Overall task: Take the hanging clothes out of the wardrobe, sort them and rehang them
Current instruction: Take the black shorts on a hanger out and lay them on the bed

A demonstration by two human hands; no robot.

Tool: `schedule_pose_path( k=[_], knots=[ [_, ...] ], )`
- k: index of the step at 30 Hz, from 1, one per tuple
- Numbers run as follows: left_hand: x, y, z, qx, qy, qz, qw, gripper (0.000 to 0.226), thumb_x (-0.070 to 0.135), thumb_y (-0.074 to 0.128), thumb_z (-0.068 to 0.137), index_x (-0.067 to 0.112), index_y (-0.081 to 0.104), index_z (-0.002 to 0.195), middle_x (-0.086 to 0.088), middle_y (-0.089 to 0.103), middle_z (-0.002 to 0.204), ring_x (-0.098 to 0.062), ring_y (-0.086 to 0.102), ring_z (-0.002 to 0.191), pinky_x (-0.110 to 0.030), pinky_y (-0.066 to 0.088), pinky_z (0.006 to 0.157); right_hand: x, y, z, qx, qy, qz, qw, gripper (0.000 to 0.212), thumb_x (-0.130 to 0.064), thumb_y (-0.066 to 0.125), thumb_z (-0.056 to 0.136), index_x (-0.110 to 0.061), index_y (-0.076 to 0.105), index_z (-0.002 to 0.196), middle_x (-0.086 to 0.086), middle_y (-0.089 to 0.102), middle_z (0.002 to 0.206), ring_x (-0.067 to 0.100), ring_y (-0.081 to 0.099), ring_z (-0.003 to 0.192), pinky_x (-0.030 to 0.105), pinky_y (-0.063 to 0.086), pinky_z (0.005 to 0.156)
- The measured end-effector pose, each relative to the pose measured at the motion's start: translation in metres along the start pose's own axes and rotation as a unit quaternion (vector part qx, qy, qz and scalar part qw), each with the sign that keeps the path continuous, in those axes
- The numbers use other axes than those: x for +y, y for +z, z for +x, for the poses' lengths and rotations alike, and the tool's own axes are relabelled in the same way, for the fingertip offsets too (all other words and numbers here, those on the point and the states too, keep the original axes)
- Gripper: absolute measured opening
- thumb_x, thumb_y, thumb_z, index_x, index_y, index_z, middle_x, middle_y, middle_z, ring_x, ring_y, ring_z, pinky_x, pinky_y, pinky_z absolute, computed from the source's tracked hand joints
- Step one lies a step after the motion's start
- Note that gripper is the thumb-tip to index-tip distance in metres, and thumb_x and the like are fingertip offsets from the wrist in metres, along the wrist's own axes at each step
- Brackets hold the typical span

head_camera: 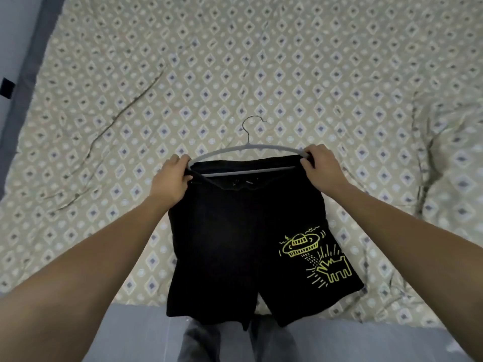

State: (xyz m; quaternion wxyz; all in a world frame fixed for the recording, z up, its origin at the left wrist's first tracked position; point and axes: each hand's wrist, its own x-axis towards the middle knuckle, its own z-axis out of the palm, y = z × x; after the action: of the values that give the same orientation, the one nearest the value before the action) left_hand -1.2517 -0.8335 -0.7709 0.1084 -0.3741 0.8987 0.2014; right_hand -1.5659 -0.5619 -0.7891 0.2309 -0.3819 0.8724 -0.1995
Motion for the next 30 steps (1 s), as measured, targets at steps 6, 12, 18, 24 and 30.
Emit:
schedule_pose_path(
  k=[6, 12, 18, 24, 30],
  knots=[
    [0.007, 0.008, 0.033, 0.012, -0.071, 0.059, 0.996, 0.035, 0.013, 0.056, 0.101, 0.013, 0.047, 0.135, -0.015, 0.048, 0.123, -0.035, 0.047, 0.114, -0.048, 0.048, 0.073, -0.005, 0.009, 0.009, -0.028, 0.048, 0.021, 0.998, 0.038, -0.021, 0.055, 0.104, -0.016, 0.052, 0.142, 0.010, 0.055, 0.136, 0.030, 0.049, 0.130, 0.041, 0.041, 0.105],
    [0.035, -0.034, 0.016, 0.027, 0.006, 0.076, 0.997, 0.043, 0.030, 0.050, 0.103, 0.015, 0.047, 0.143, -0.014, 0.055, 0.122, -0.033, 0.052, 0.113, -0.047, 0.051, 0.078, -0.034, -0.020, -0.035, 0.019, 0.044, -0.071, 0.996, 0.041, -0.031, 0.054, 0.104, -0.016, 0.055, 0.143, 0.009, 0.064, 0.128, 0.033, 0.057, 0.121, 0.048, 0.044, 0.106],
    [0.093, -0.110, -0.031, 0.061, 0.142, 0.115, 0.981, 0.053, 0.044, 0.045, 0.102, 0.021, 0.046, 0.150, -0.010, 0.060, 0.125, -0.031, 0.055, 0.113, -0.045, 0.049, 0.084, -0.091, -0.077, -0.116, 0.121, 0.081, -0.060, 0.987, 0.047, -0.041, 0.051, 0.105, -0.015, 0.054, 0.145, 0.007, 0.061, 0.137, 0.031, 0.056, 0.125, 0.049, 0.044, 0.109],
    [0.156, -0.184, -0.113, 0.088, 0.267, 0.104, 0.954, 0.056, 0.045, 0.043, 0.101, 0.020, 0.050, 0.150, -0.010, 0.061, 0.128, -0.030, 0.056, 0.115, -0.046, 0.048, 0.087, -0.166, -0.130, -0.239, 0.228, 0.149, 0.000, 0.962, 0.053, -0.045, 0.048, 0.107, -0.021, 0.043, 0.154, 0.003, 0.054, 0.146, 0.025, 0.048, 0.135, 0.048, 0.045, 0.107],
    [0.234, -0.224, -0.201, 0.092, 0.399, 0.111, 0.906, 0.057, 0.046, 0.042, 0.103, 0.027, 0.041, 0.156, -0.004, 0.058, 0.137, -0.025, 0.052, 0.126, -0.044, 0.047, 0.096, -0.195, -0.168, -0.367, 0.309, 0.204, -0.035, 0.928, 0.058, -0.054, 0.046, 0.105, -0.024, 0.041, 0.155, -0.001, 0.052, 0.146, 0.024, 0.048, 0.134, 0.046, 0.044, 0.106]
  ],
)
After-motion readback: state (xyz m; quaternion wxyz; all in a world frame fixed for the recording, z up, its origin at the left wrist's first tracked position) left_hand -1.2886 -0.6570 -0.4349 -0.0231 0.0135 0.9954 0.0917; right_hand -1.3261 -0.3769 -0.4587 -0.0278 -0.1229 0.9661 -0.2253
